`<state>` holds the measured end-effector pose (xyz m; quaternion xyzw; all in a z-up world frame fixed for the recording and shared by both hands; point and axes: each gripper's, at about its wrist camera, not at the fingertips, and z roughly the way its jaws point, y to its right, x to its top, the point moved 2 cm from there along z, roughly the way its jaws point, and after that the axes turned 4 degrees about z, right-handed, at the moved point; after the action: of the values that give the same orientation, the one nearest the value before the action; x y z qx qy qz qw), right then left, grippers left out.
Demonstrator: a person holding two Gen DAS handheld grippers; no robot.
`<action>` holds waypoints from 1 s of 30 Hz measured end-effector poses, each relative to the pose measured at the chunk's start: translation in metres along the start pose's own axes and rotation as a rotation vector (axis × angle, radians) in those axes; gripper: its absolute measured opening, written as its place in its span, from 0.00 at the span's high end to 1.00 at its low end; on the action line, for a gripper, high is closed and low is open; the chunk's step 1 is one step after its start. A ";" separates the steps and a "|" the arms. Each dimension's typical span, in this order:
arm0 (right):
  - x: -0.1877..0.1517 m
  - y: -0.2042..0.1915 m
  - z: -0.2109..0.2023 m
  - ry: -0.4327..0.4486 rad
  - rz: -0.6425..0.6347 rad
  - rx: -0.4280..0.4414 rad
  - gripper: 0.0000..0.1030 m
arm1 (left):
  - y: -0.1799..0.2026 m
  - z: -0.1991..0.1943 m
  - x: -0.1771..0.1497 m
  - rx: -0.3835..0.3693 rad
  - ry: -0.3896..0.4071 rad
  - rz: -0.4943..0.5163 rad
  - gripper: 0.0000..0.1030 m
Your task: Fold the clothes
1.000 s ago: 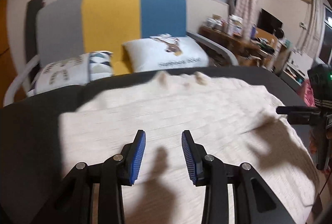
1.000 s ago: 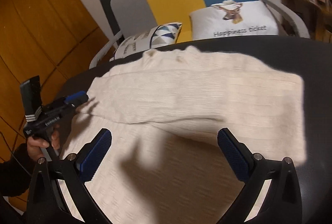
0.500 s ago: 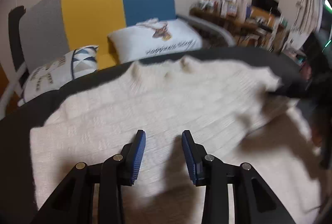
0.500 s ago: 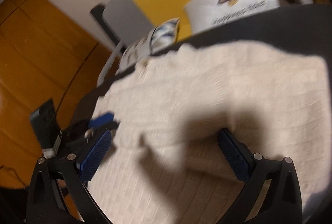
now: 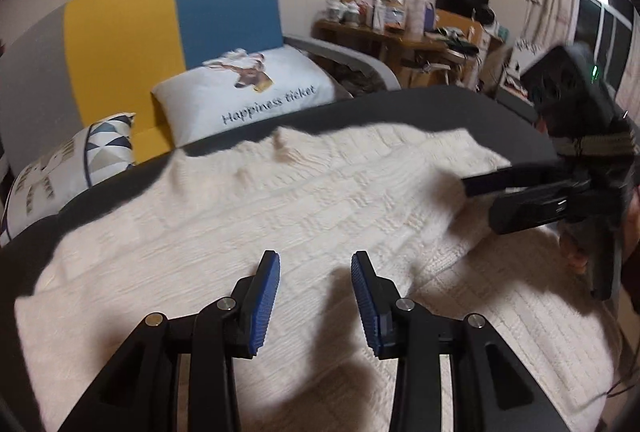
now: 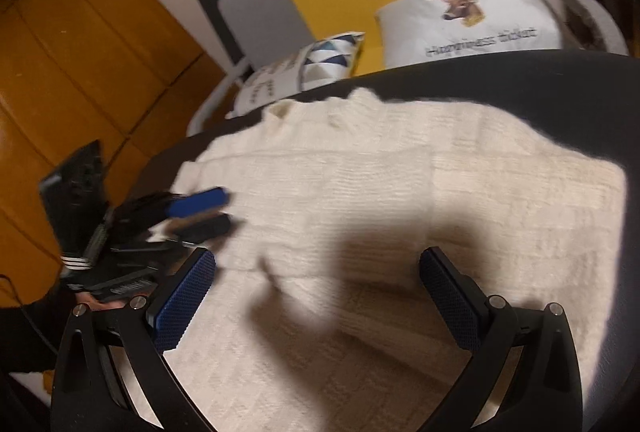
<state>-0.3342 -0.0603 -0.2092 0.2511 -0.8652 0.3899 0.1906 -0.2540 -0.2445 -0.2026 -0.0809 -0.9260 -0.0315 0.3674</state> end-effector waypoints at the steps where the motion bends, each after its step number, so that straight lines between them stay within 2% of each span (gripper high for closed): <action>1: 0.000 0.000 -0.001 -0.006 -0.006 0.020 0.00 | 0.000 0.002 0.000 -0.005 -0.004 0.001 0.64; 5: 0.002 0.003 -0.004 -0.031 0.009 0.091 0.00 | -0.002 0.003 0.000 -0.021 0.001 -0.003 0.64; 7: 0.006 0.009 -0.009 -0.007 0.028 0.093 0.00 | -0.003 0.000 0.000 -0.028 0.014 -0.005 0.64; 11: 0.013 0.014 -0.003 -0.032 0.024 0.099 0.00 | 0.006 -0.005 0.005 -0.063 0.050 0.044 0.64; 14: 0.013 0.007 0.006 -0.093 -0.011 0.131 0.00 | 0.018 0.002 0.007 -0.060 0.025 0.108 0.64; 16: 0.013 0.002 0.005 -0.101 -0.027 0.136 0.00 | 0.022 0.009 0.006 -0.060 0.002 0.130 0.64; 18: 0.013 0.001 -0.002 -0.086 -0.039 0.146 0.00 | 0.021 0.014 0.005 -0.066 -0.020 0.122 0.64; 21: 0.010 0.001 0.001 -0.136 -0.028 0.231 0.00 | 0.020 0.017 0.006 -0.072 -0.030 0.112 0.64; 23: 0.008 -0.003 0.010 -0.169 -0.057 0.207 0.00 | 0.019 0.017 0.005 -0.077 -0.030 0.110 0.64; 28: 0.013 -0.006 0.018 -0.199 -0.055 0.261 0.00 | 0.021 0.019 0.005 -0.072 -0.048 0.117 0.63; 30: 0.019 -0.009 0.010 -0.175 -0.043 0.285 0.00 | 0.024 0.019 0.006 -0.059 -0.056 0.137 0.63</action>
<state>-0.3451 -0.0784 -0.2004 0.3270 -0.8089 0.4812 0.0850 -0.2667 -0.2184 -0.2120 -0.1559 -0.9269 -0.0312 0.3400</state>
